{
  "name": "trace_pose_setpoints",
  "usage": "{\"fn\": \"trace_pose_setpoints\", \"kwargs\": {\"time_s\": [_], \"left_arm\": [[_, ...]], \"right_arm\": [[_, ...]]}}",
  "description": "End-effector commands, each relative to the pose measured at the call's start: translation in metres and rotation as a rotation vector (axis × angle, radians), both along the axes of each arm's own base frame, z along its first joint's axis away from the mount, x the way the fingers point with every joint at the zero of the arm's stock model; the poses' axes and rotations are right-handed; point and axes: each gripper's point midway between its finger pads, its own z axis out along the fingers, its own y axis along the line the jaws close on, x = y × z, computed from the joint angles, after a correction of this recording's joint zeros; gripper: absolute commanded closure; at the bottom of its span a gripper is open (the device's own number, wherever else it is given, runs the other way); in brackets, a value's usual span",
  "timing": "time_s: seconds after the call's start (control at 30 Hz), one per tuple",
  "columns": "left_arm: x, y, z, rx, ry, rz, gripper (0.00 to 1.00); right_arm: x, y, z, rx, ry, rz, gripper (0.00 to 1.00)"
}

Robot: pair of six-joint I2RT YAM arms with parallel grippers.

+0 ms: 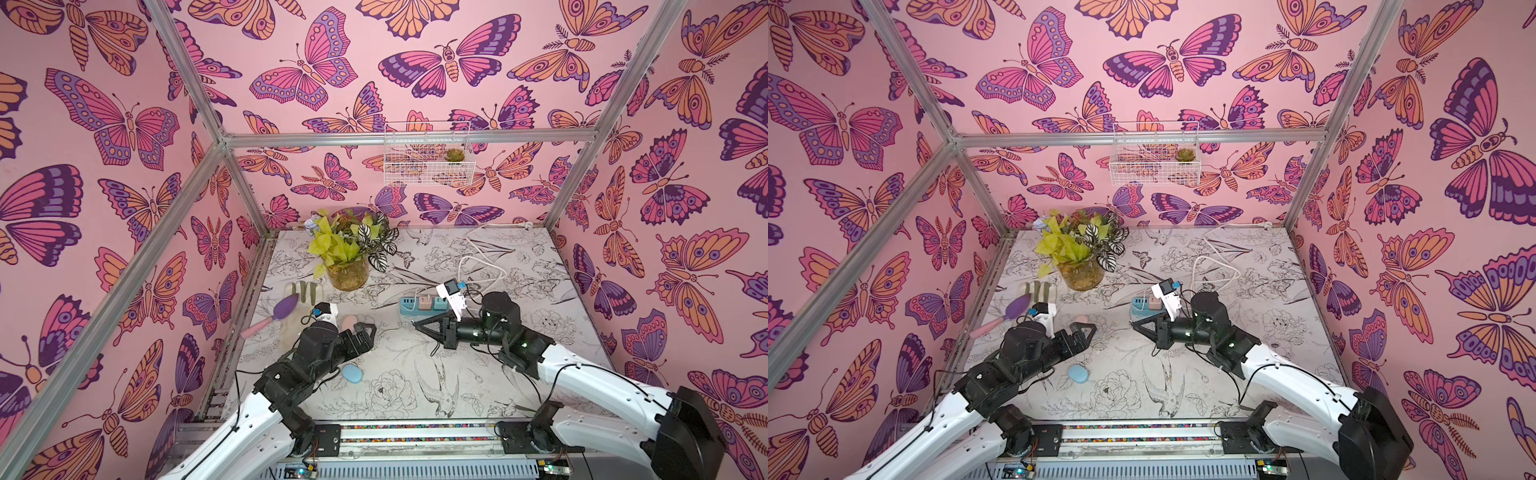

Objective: Charge the bluetooth headset
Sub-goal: Pick up the bluetooth headset from the center of the board.

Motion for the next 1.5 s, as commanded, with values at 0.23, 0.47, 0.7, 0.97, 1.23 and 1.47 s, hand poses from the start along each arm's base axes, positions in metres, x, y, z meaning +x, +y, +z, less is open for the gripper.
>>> {"fn": "trace_pose_setpoints", "kwargs": {"time_s": [0.23,0.47,0.7,0.97,1.23,1.47], "left_arm": [[-0.021,0.027,-0.085,0.306,0.329,0.051,0.09],[-0.006,0.022,-0.099,0.391,0.300,0.014,0.07],[0.001,0.003,-0.119,0.422,0.329,-0.094,0.08],[-0.013,-0.003,-0.131,0.435,0.353,-0.158,0.10],[-0.035,-0.002,-0.133,0.551,0.391,-0.170,0.10],[-0.033,0.009,-0.126,0.626,0.357,-0.112,0.07]], "right_arm": [[-0.003,-0.006,-0.011,-0.022,-0.001,-0.005,1.00],[-0.006,-0.007,-0.016,-0.020,0.011,0.001,1.00],[-0.007,-0.007,-0.017,-0.015,0.014,0.001,1.00],[-0.006,-0.006,-0.022,-0.013,0.028,0.000,1.00],[-0.005,-0.004,-0.021,-0.002,0.034,0.001,1.00],[-0.006,-0.005,-0.021,-0.001,0.036,0.002,1.00]]}}
